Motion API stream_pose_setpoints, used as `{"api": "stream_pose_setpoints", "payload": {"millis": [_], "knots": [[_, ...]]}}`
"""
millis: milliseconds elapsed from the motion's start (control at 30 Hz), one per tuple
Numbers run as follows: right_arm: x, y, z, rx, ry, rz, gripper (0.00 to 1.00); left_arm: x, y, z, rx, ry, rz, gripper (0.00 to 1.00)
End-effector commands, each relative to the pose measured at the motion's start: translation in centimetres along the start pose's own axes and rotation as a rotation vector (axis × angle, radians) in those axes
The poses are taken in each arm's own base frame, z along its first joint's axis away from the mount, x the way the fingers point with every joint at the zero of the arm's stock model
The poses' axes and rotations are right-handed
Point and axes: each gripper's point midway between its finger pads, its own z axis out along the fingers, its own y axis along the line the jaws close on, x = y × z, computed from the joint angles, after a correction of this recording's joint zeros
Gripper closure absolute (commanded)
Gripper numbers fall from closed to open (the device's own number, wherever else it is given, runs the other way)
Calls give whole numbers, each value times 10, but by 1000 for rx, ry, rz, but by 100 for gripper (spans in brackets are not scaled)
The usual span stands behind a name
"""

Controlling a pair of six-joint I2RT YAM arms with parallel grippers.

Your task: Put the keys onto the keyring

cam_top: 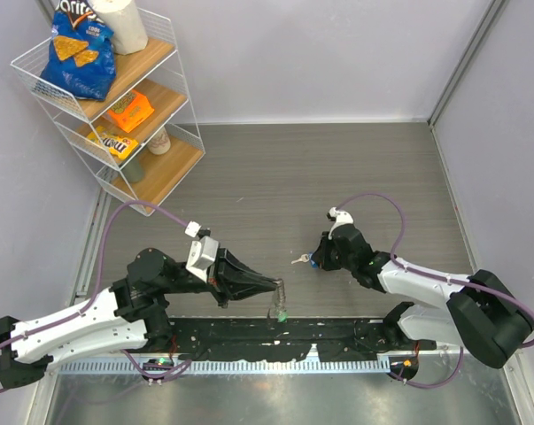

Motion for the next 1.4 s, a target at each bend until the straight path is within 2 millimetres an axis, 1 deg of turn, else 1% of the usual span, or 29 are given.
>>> {"api": "stream_pose_setpoints", "payload": {"millis": [0,33,67,100,133,167,233,267,300,333,367,567,600,633,667,700,733,800,833,867,900,967,1033,1133,1267,1300,1333,1367], "knots": [[-14,6,-1,-4,-57,-63,95,-22,-3,1,3,-67,47,100],[-14,10,-2,-6,-61,-78,95,-22,-3,0,3,-69,48,100],[-18,8,-3,21,-77,-95,94,-23,-3,1,2,-70,50,100],[-17,12,-5,24,-79,-128,95,-22,-2,1,1,-67,49,100],[-23,10,-6,60,-96,-158,94,-23,-3,1,1,-67,49,100],[-20,16,-7,62,-97,-192,95,-23,-3,1,3,-69,49,100],[-26,19,-10,108,-125,-238,95,-24,-2,1,-1,-70,51,100],[-23,21,-11,114,-118,-266,95,-24,-2,1,-5,-69,52,100],[-26,20,-11,133,-134,-271,94,-24,-2,0,-5,-69,52,100],[-25,22,-11,136,-136,-287,94,-25,-2,0,-7,-71,52,100],[-24,14,-13,178,-129,-300,95,-24,-1,0,-9,-70,52,100],[-31,5,-18,289,-179,-376,94,-24,0,-3,-22,-70,52,100],[-28,6,-17,299,-173,-394,94,-26,0,-3,-22,-74,54,100],[-32,7,-18,326,-190,-401,95,-27,-1,-3,-22,-76,56,100],[-27,9,-16,335,-175,-423,95,-25,-1,-3,-21,-70,55,100],[-27,14,-17,343,-183,-443,94,-26,-1,-3,-23,-73,58,100],[-27,14,-16,358,-187,-457,94,-26,0,-3,-25,-72,59,100],[-24,20,-16,373,-190,-488,87,-25,0,-3,-27,-69,58,100],[-22,25,-16,372,-184,-509,79,-26,1,-4,-30,-69,60,100],[-22,24,-16,391,-187,-516,77,-25,1,-3,-30,-68,62,100],[-21,29,-17,390,-183,-530,71,-25,1,-4,-33,-66,59,100],[-21,35,-19,385,-189,-535,63,-26,1,-4,-32,-68,63,100],[-21,40,-22,368,-192,-528,59,-24,1,-3,-32,-65,64,100],[-23,42,-27,359,-198,-511,56,-25,1,-4,-30,-66,68,100],[-34,46,-37,333,-240,-470,53,-26,1,-4,-30,-66,70,100],[-34,47,-37,321,-233,-466,53,-24,1,-4,-31,-63,68,100],[-38,46,-38,320,-237,-445,53,-26,0,-4,-27,-67,68,100],[-36,49,-37,294,-218,-432,53,-25,0,-4,-30,-66,67,100]]}}
